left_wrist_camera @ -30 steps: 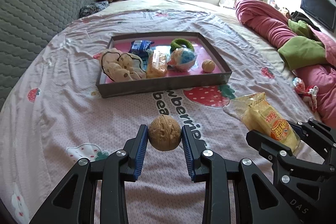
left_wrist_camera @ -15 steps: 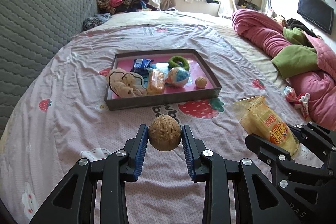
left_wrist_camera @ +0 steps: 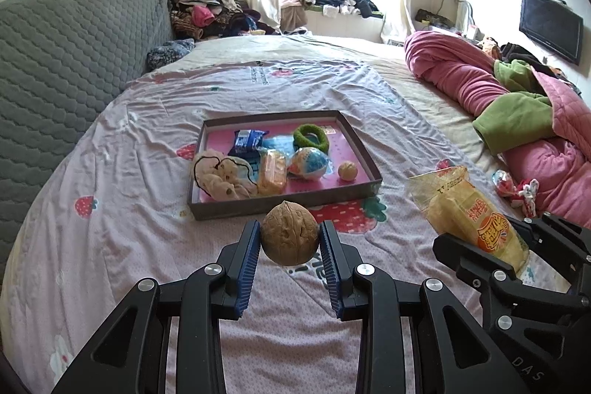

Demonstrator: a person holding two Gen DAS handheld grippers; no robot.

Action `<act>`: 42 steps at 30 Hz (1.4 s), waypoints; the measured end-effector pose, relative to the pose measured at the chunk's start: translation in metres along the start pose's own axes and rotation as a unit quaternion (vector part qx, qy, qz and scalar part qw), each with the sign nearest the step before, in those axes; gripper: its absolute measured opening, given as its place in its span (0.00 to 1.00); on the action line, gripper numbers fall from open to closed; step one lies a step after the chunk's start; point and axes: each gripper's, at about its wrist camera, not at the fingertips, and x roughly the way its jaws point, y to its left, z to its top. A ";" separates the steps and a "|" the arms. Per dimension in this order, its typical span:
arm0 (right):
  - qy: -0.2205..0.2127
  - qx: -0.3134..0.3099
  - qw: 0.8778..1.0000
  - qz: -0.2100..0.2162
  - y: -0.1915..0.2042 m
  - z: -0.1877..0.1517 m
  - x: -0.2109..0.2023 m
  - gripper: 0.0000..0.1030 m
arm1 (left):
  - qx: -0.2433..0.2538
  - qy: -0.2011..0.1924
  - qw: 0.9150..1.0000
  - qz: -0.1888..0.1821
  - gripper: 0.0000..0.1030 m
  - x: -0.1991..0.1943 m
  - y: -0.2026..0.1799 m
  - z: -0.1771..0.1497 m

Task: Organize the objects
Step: 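Carry the walnut and yellow bread packet over the pink tray with both grippers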

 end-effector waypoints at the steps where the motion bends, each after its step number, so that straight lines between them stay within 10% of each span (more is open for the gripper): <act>1: -0.001 -0.001 1.000 0.000 0.000 0.002 0.000 0.39 | 0.000 -0.001 1.000 0.000 0.33 0.000 0.000 0.002; 42: -0.028 -0.031 0.999 -0.014 -0.031 0.067 0.069 0.39 | 0.018 -0.006 1.000 -0.001 0.33 0.093 0.000 0.070</act>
